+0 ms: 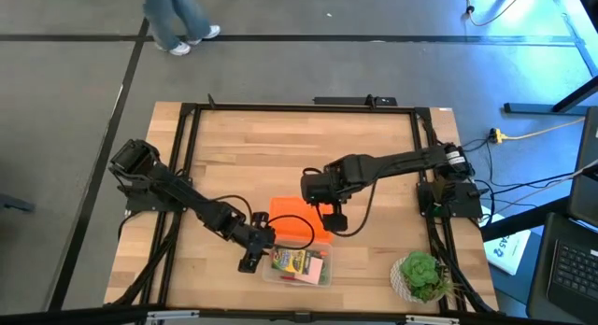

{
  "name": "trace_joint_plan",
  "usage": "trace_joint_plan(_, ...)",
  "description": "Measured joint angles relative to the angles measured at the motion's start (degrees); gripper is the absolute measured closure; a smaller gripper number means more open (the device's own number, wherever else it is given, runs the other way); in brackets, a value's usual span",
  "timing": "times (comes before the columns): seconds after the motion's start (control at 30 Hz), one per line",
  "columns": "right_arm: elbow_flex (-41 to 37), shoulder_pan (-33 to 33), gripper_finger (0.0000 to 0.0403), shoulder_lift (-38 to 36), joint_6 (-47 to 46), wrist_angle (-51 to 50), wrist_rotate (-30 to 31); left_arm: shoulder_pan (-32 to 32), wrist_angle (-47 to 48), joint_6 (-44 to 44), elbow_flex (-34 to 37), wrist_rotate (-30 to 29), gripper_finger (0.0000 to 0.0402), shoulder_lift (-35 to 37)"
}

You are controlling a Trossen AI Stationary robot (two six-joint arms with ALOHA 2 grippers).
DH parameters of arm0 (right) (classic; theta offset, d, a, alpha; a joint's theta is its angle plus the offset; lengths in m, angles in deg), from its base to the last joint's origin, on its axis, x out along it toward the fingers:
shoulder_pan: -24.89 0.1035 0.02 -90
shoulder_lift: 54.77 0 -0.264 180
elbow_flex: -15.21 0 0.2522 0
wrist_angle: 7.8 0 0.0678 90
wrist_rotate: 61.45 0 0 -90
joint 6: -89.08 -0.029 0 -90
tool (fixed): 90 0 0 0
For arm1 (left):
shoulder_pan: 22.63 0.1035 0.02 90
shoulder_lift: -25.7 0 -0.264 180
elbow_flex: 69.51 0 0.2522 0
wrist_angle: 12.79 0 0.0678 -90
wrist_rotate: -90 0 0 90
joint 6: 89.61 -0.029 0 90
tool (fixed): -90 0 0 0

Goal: Pack school essentials
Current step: Close the orange supply box

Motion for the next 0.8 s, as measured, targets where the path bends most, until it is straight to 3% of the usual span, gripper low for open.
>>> trace_joint_plan(0.4,-16.0,0.0,0.0004,0.0,-17.8,11.0,0.0,0.0,0.0,-0.3,0.0,-0.2,0.0278,0.0)
trace_joint_plan(0.6,-19.0,0.0,0.0004,0.0,-18.3,10.8,0.5,0.2,0.0,-0.4,0.0,-0.2,0.0278,0.0)
trace_joint_plan(0.8,-19.0,0.0,0.0004,0.0,-21.3,7.3,10.0,0.2,0.1,-0.4,0.0,-0.2,0.0278,0.0)
